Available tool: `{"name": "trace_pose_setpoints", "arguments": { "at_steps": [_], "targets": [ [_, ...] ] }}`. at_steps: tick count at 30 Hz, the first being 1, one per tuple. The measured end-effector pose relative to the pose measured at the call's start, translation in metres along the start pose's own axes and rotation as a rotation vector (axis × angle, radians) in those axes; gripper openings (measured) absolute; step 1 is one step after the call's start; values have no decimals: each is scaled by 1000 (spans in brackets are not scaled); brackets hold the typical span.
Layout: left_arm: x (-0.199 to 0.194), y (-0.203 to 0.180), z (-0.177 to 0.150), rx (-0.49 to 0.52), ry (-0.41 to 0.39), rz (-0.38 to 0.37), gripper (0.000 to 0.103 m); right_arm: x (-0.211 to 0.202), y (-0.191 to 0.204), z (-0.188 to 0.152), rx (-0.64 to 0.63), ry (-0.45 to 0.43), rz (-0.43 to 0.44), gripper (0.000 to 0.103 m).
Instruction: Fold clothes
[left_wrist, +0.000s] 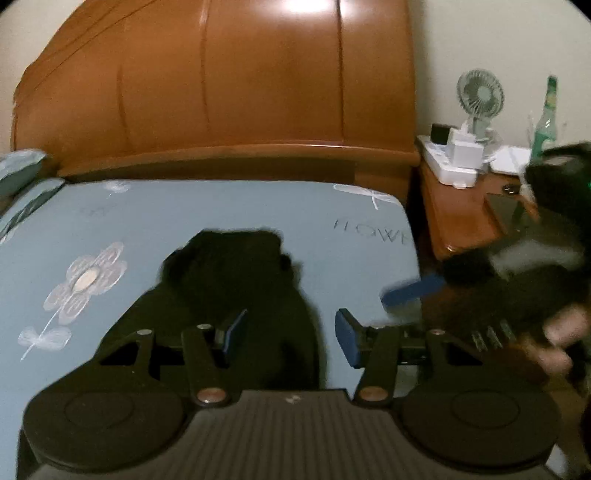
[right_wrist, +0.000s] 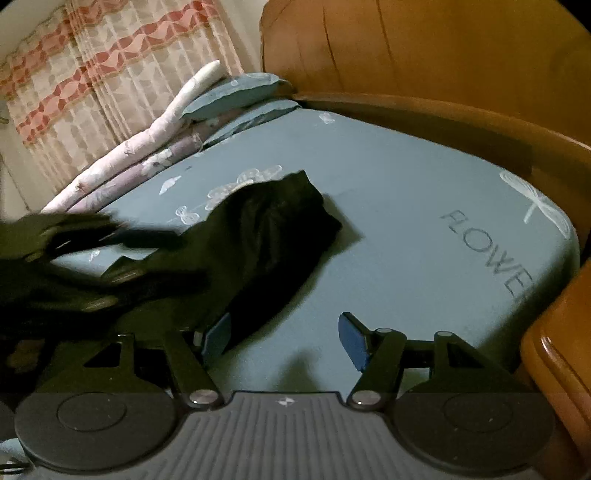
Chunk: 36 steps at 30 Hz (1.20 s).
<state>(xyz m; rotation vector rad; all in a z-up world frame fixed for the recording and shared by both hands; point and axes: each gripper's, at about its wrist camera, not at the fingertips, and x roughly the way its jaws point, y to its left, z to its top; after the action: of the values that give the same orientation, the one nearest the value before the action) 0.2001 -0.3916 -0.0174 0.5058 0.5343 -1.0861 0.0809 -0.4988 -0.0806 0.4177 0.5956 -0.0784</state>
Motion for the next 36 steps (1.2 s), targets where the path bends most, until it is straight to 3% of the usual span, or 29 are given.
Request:
{"name": "trace_pose_setpoints", "arguments": {
  "at_steps": [5,13,16,17,20,30,36],
  "targets": [
    [43,-17,13,15,23,85,57,0,-13,-6,18,3,4,70],
    [78,-22,11,46,158,219,50,13,-29,-7,50,9,36,70],
    [76,-13,16,50,187,183,32,13,-29,-8,45,11,39,70],
    [72,-9,18,41,188,157,21,12,-30,-8,46,6,44,70],
    [56,10,31,0,173,107,11,9,-33,-7,52,-9,46,71],
    [17,65,70,-105,109,28,8,16,-31,-1,64,-26,105,75],
    [5,91,79,-170,87,6,7,24,-27,11,75,-41,228,77]
  ]
}}
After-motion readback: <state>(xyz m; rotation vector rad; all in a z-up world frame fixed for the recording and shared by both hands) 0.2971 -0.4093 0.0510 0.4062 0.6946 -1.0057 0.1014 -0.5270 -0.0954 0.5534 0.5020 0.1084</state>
